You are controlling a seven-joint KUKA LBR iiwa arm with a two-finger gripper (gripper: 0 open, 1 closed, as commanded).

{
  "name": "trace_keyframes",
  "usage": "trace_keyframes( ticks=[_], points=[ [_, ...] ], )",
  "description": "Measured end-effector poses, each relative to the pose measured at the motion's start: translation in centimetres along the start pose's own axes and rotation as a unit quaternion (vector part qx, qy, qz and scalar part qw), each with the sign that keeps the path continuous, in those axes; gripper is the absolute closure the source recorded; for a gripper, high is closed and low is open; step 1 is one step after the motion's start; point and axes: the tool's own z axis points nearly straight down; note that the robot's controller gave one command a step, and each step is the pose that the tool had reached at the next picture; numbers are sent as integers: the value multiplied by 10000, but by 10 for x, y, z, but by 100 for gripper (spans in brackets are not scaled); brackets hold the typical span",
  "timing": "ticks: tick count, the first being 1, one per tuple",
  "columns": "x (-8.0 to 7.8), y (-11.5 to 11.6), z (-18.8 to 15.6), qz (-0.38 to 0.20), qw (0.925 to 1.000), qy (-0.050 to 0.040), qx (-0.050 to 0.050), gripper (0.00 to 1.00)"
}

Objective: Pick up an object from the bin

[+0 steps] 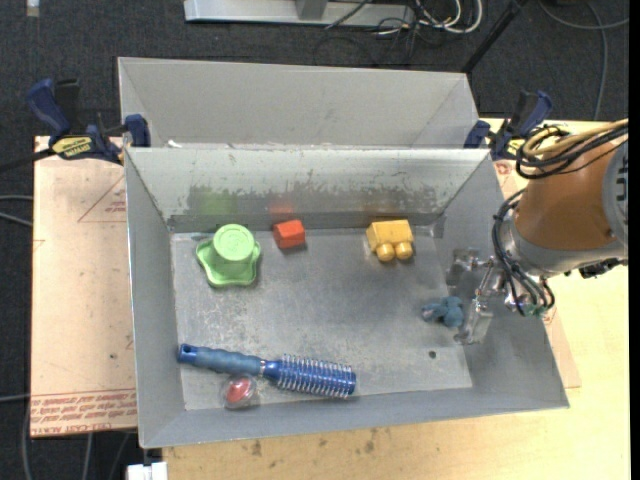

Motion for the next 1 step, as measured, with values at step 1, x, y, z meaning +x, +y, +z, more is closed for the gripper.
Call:
trace_keyframes(
  ticks=[1],
  points=[
    [12, 4, 2, 830, 9965, 27, -3, 0]
  ],
)
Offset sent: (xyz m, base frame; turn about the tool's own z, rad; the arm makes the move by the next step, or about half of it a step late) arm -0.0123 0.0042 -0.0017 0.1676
